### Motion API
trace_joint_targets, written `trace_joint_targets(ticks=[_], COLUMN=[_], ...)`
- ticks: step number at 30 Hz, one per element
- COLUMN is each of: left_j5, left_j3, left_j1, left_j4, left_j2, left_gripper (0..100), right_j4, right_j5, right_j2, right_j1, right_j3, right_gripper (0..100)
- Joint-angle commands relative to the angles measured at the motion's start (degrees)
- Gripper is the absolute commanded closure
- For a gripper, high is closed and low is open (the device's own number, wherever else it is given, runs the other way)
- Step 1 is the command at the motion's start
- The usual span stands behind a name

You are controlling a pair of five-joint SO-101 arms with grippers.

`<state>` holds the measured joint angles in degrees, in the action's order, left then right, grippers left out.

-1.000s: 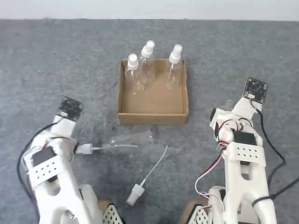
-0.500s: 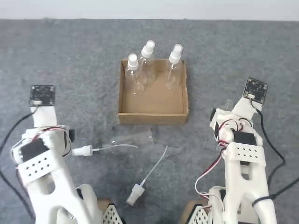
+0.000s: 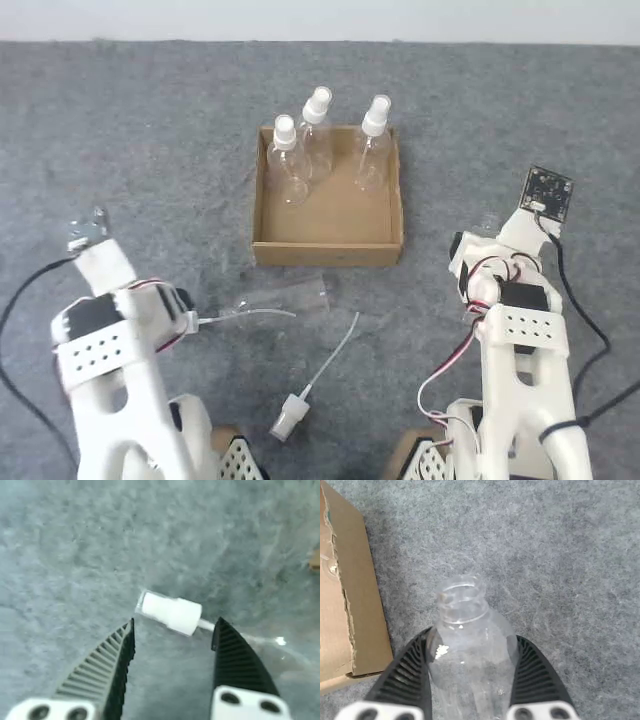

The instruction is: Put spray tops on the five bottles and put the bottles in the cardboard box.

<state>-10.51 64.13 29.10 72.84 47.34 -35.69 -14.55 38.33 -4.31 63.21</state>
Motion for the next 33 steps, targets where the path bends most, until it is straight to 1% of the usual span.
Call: trace_joint_targets(ticks=[1, 4, 7, 9, 13, 24, 28, 32, 33], left_j5=[-6.0, -6.0, -6.0, -6.1, -9.4, -9.4, -9.4, -9.9, -11.2], left_j3=[0.6, 1.8, 4.5, 5.9, 6.0, 6.1, 3.2, -2.9, -4.4], left_j1=[-3.1, -3.7, -3.6, -3.4, -3.4, -3.5, -3.5, -3.3, -2.9], left_j4=[-3.0, -3.6, -6.6, -8.4, -8.6, -8.9, -8.9, -8.8, -9.0], left_j2=[-0.4, -0.4, -0.5, -0.5, -0.5, -0.9, -8.3, -22.0, -25.1], left_gripper=[76, 76, 76, 75, 71, 71, 71, 71, 71], right_j4=[1.1, 1.3, 1.3, 1.3, 1.3, 1.3, 1.3, 1.3, 1.3], right_j5=[1.1, 1.1, 1.1, 1.1, 1.1, 1.1, 1.1, 1.1, 1.1], right_j2=[2.8, 2.7, 2.7, 2.7, 2.7, 2.7, 2.7, 2.8, 2.8], right_j1=[-0.7, -0.7, -0.7, -0.7, -0.7, -0.7, -0.8, -1.9, -2.0], right_j3=[-0.8, -0.8, -0.8, -0.8, -0.8, -0.8, -0.8, -0.8, -0.8], right_gripper=[99.2, 99.2, 99.2, 99.2, 99.2, 99.2, 99.2, 99.2, 99.2])
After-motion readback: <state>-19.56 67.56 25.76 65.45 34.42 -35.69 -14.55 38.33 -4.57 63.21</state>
